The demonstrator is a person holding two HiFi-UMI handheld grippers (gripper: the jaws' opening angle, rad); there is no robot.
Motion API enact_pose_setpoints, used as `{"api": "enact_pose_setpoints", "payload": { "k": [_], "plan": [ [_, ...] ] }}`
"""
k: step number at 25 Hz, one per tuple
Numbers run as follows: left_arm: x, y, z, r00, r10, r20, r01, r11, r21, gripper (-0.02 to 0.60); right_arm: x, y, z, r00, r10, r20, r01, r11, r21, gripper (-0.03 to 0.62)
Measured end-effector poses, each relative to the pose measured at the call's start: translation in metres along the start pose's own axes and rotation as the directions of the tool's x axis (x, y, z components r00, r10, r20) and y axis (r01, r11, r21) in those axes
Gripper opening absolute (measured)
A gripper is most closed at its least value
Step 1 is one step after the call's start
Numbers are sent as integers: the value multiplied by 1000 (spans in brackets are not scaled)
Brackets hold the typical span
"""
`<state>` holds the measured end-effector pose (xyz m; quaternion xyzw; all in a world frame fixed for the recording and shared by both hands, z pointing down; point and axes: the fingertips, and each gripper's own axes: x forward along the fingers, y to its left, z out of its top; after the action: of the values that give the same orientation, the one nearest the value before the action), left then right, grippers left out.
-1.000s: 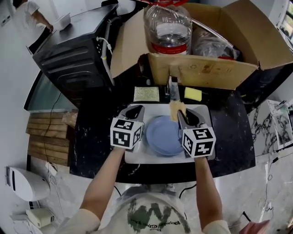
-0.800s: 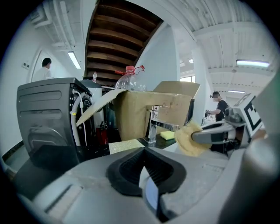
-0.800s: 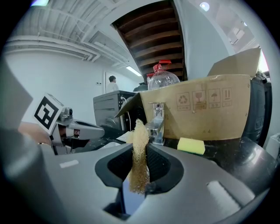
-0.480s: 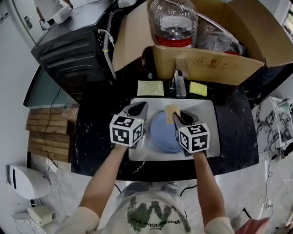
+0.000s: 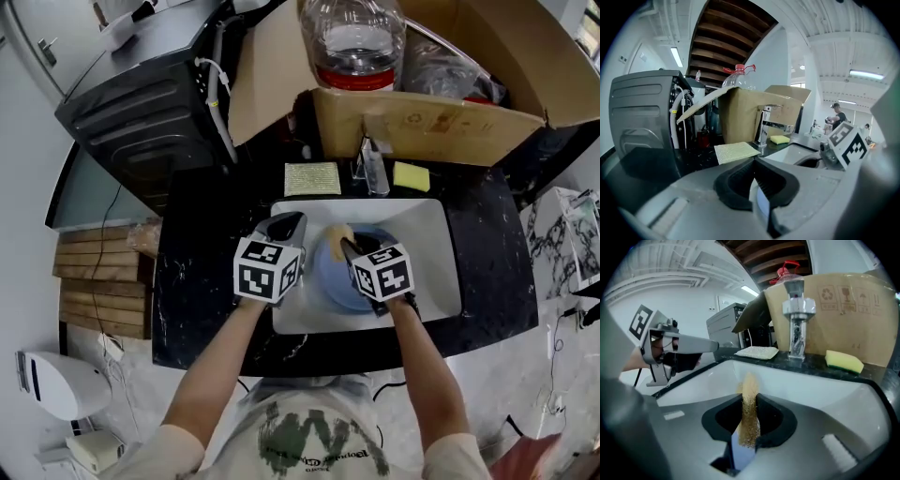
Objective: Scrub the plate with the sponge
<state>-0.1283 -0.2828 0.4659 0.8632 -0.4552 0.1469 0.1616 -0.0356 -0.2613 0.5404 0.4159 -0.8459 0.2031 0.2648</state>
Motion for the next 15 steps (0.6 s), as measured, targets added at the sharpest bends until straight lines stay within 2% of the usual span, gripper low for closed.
{"api": "enact_pose_setpoints", "payload": {
  "k": [10, 15],
  "plan": [
    [5, 2, 2, 1000, -16, 6, 16, 999, 28, 3, 45, 20, -41, 986, 108, -125, -109, 994, -4, 69],
    [7, 2, 3, 1000, -18, 12, 18, 999, 35, 3, 52, 23, -51, 977, 157, -143, -152, 987, 43, 69]
  ]
}}
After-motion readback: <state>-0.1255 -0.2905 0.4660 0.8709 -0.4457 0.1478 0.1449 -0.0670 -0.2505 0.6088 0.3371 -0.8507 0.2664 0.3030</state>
